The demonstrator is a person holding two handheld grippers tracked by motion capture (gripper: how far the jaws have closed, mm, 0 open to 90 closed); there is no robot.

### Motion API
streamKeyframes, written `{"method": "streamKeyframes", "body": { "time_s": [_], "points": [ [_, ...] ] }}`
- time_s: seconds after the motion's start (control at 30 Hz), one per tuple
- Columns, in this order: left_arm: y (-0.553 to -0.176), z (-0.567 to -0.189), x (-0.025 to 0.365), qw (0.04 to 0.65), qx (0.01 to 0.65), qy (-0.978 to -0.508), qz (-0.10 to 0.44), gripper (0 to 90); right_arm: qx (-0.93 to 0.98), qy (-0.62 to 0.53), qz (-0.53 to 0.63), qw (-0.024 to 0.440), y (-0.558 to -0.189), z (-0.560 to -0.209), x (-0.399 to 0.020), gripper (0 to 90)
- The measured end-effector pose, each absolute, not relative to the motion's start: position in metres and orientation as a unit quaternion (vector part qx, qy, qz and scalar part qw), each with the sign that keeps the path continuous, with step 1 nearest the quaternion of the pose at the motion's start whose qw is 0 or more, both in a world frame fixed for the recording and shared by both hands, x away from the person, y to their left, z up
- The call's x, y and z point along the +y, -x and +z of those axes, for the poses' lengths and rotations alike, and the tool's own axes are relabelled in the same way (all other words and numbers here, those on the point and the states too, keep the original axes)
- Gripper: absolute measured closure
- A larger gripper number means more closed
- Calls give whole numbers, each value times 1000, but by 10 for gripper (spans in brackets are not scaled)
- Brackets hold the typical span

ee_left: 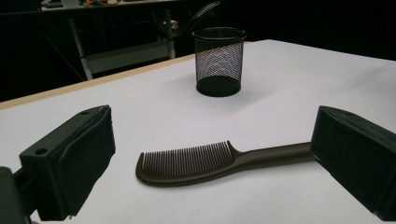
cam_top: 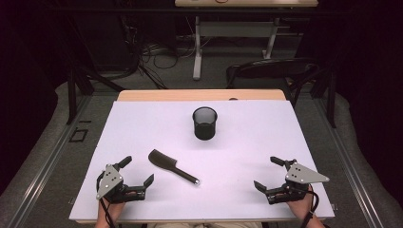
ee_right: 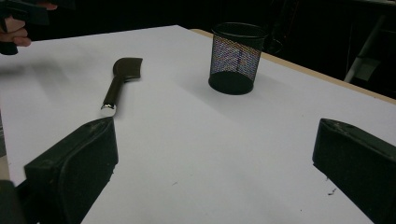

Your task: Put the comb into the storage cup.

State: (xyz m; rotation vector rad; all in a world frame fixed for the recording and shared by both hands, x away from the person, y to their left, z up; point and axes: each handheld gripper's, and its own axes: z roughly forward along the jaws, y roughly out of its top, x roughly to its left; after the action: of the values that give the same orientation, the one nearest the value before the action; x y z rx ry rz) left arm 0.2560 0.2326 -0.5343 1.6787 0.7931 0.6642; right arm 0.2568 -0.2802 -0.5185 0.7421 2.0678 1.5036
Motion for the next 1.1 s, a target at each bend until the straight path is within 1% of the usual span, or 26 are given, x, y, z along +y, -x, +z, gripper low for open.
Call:
{"method": "streamKeyframes", "body": {
  "time_s": [0.47,0.53,0.87,1.1],
  "points": [
    [-257,-531,221,547,343,-710,280,1,756,-270,550,233,-259,-520,-278,0],
    [-258,-530,219,550,345,-710,273,0,756,-272,549,232,-260,-520,-278,0],
    [-264,-523,208,535,353,-717,274,1,758,-271,547,231,-260,-520,-277,0],
    [-270,-521,198,533,342,-726,269,19,758,-271,547,231,-260,-520,-278,0]
  ]
}}
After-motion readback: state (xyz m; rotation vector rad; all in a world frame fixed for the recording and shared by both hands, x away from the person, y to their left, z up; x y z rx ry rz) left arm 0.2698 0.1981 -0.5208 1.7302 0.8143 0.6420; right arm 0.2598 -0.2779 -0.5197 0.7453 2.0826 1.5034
